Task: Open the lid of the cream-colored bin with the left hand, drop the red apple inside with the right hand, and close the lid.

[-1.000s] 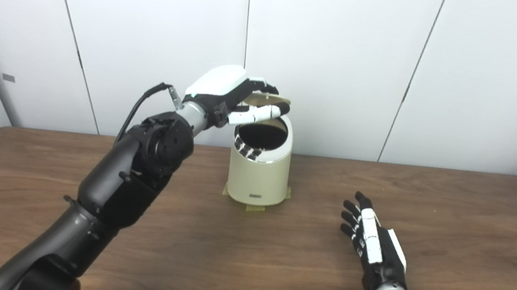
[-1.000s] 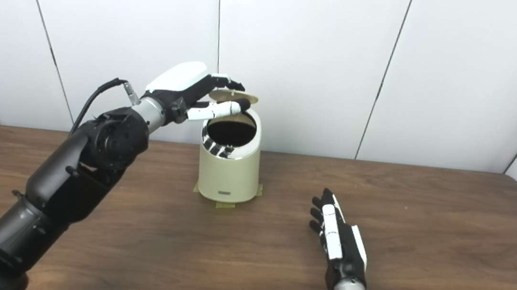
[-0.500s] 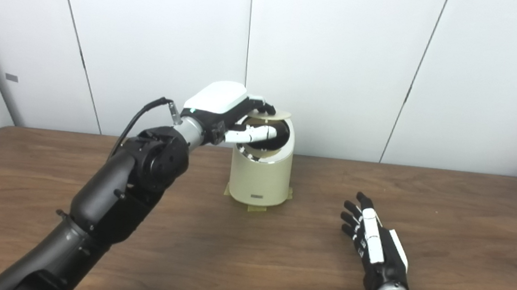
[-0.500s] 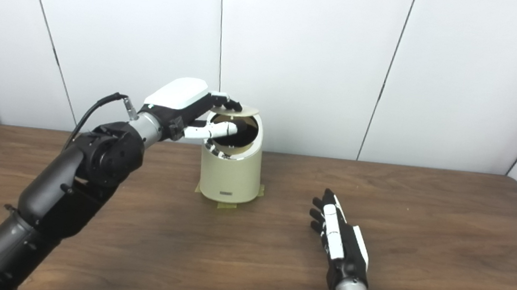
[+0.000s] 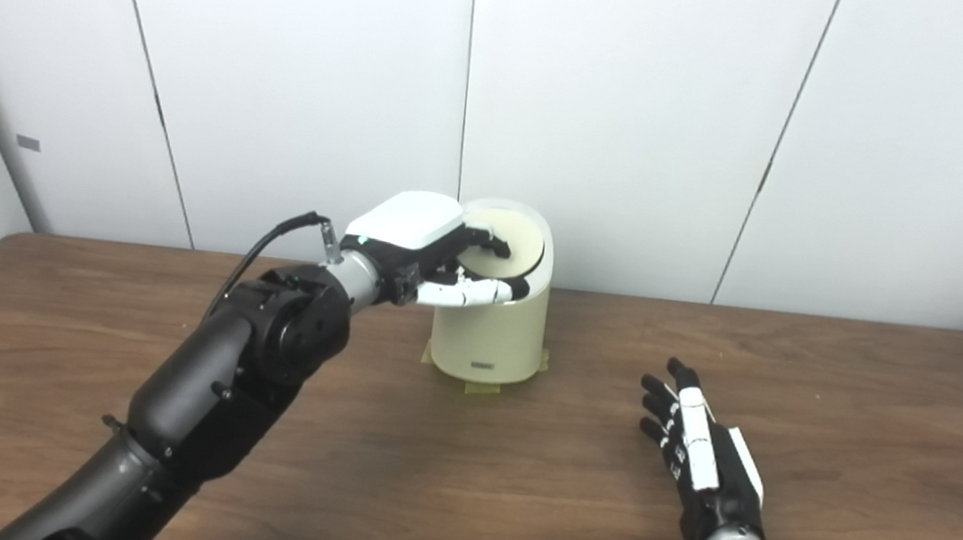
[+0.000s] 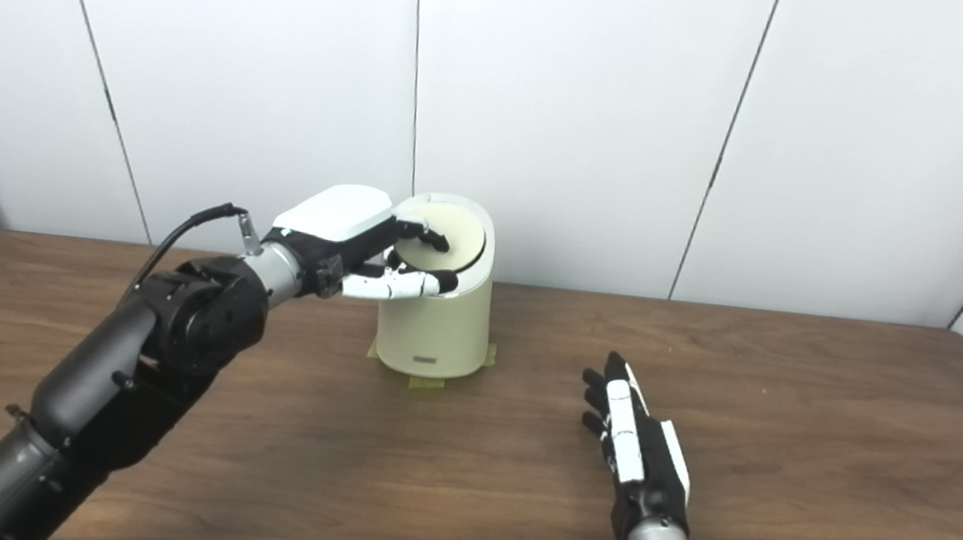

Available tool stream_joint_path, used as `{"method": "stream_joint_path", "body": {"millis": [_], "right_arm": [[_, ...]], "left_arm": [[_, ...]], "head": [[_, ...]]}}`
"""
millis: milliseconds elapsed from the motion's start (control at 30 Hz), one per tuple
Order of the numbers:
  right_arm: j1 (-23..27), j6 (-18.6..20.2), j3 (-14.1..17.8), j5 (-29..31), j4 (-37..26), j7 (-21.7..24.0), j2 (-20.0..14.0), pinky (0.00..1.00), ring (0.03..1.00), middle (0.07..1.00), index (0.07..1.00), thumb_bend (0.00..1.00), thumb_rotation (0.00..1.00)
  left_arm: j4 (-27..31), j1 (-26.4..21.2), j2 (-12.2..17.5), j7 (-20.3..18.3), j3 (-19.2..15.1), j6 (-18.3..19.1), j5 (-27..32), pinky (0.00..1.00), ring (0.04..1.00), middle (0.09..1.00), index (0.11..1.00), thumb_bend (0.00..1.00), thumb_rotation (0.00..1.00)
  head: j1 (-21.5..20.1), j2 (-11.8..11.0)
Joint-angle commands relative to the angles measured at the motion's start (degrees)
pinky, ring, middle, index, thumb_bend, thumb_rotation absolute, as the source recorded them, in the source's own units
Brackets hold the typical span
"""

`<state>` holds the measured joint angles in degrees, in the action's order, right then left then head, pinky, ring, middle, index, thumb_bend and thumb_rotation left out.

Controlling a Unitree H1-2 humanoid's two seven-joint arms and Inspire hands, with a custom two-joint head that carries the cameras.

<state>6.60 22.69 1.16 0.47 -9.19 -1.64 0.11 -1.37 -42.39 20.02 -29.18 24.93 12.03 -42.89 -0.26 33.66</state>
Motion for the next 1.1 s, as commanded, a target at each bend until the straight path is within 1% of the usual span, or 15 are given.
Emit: {"method": "stream_joint_path", "body": {"millis": [0,100,167,233,367,433,533,633,800,967,1000,1067], "right_arm": [[2.0,-0.2,-0.5,0.0,-1.4,0.8,-0.4,0.93,0.968,0.895,0.968,0.57,0.98],[2.1,-0.3,-0.8,-0.1,-1.2,0.8,-0.5,0.95,0.969,0.9,0.974,0.59,1.0],[2.2,-0.3,-0.7,0.2,-1.1,0.7,-0.3,0.95,0.97,0.902,0.977,0.59,1.0],[2.3,-0.2,-0.6,0.5,-1.0,0.6,0.0,0.95,0.971,0.902,0.981,0.59,0.99],[2.3,-0.4,-1.0,0.2,-1.0,0.6,-0.2,0.95,0.972,0.903,0.987,0.57,1.0],[2.3,-0.5,-1.0,0.3,-1.0,0.7,-0.3,0.95,0.975,0.906,0.988,0.57,1.0],[2.4,-0.2,-1.3,-0.1,-1.4,0.5,-0.4,0.94,0.971,0.906,0.984,0.57,1.0],[2.4,-0.3,-1.5,-0.5,-1.2,0.4,-0.6,0.93,0.968,0.911,0.987,0.56,1.0],[2.6,-1.0,-1.1,0.0,-0.8,0.6,-0.2,0.94,0.971,0.91,0.984,0.56,1.0],[2.8,-1.1,-0.9,0.2,-0.4,0.6,-0.1,0.94,0.961,0.906,0.983,0.56,1.0],[2.9,-1.1,-0.9,0.2,-0.2,0.5,-0.1,0.94,0.96,0.905,0.983,0.56,1.0],[3.0,-1.1,-0.9,0.3,0.1,0.4,-0.1,0.93,0.956,0.904,0.981,0.56,1.0]], "left_arm": [[0.8,-1.5,1.1,-0.7,0.4,-1.1,-0.7,0.88,0.901,0.867,0.837,0.57,1.0],[-0.4,-1.9,0.9,-1.6,1.5,-1.8,-1.4,0.95,0.909,0.874,0.851,0.58,1.0],[-0.9,-2.1,0.9,-2.8,2.3,-1.7,-1.9,0.97,0.919,0.886,0.86,0.59,1.0],[-1.0,-2.3,0.9,-4.3,3.0,-1.1,-2.5,0.98,0.934,0.902,0.872,0.58,1.0],[-1.4,-2.7,1.5,-7.1,4.8,-1.5,-4.0,1.0,0.947,0.918,0.903,0.6,1.0],[-1.6,-2.9,1.8,-7.9,5.7,-1.9,-5.1,1.0,0.946,0.914,0.91,0.62,1.0],[-2.0,-3.0,2.1,-8.4,7.2,-3.0,-6.7,1.0,0.94,0.903,0.907,0.57,1.0],[-2.0,-2.9,2.2,-8.5,8.2,-3.6,-7.8,1.0,0.929,0.888,0.894,0.59,1.0],[-0.7,-2.5,2.2,-9.1,7.8,-3.7,-8.2,1.0,0.932,0.888,0.889,0.6,1.0],[1.4,-2.1,2.7,-8.6,6.5,-4.3,-7.5,1.0,0.925,0.894,0.88,0.57,1.0],[2.1,-1.9,2.9,-8.5,6.0,-4.2,-7.3,1.0,0.925,0.894,0.88,0.57,1.0],[3.8,-0.7,2.6,-6.2,3.1,-4.0,-5.1,0.99,0.913,0.884,0.873,0.58,1.0]], "head": [[-0.1,0.0],[0.0,-0.1],[0.0,-0.1],[-0.1,-0.1],[-0.3,0.0],[-0.4,-0.1],[-0.3,0.0],[-0.4,0.0],[-0.3,0.0],[-0.2,-0.1],[-0.2,-0.2],[-0.3,-0.3]]}}
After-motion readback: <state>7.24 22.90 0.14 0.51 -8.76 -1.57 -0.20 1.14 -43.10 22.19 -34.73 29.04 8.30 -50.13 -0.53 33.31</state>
